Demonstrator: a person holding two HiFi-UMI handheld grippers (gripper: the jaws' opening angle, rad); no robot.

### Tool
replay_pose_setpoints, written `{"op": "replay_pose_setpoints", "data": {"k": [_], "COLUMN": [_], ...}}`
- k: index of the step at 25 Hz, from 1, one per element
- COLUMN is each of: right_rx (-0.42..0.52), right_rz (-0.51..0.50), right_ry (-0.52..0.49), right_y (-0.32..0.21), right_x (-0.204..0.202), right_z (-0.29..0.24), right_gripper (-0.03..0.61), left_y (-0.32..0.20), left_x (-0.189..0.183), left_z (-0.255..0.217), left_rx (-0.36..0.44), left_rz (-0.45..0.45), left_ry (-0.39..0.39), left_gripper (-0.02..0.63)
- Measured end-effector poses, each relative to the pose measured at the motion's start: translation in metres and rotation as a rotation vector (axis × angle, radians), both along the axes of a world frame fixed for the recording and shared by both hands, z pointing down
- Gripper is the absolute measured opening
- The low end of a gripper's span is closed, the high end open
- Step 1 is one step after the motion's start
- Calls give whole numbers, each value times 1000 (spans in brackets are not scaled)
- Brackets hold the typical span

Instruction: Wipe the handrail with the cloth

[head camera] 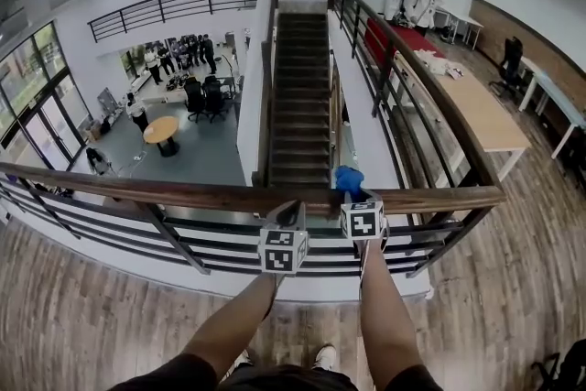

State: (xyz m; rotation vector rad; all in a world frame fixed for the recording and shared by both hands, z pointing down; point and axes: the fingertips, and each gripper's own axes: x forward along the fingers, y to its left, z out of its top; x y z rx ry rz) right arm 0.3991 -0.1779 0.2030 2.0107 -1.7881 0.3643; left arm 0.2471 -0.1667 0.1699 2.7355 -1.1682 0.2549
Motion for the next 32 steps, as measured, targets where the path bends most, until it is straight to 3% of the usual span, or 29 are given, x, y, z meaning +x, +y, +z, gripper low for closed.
{"op": "replay_pose_setpoints", "data": {"k": [5,11,21,28,32], "right_rx": [10,17,8,-15,-32], "right_rz": [35,64,187,271,344], "right_ry": [2,38,62,10,49], "right_y": [26,48,95,123,142], "right_x": [64,126,279,367,419], "right_z": [-2,-5,-6,2,2], "right_gripper": [87,87,87,87,87], "left_y": [18,37,68,99,112], "left_x": [70,149,272,342,370], "left_z": [-4,-5,-2,5,1], "left_rx": [19,-13,-22,-20,0], "left_rz": [52,107,201,293,351], "left_ry": [-11,1,4,-18,-19], "left_gripper": [5,5,5,3,4]}}
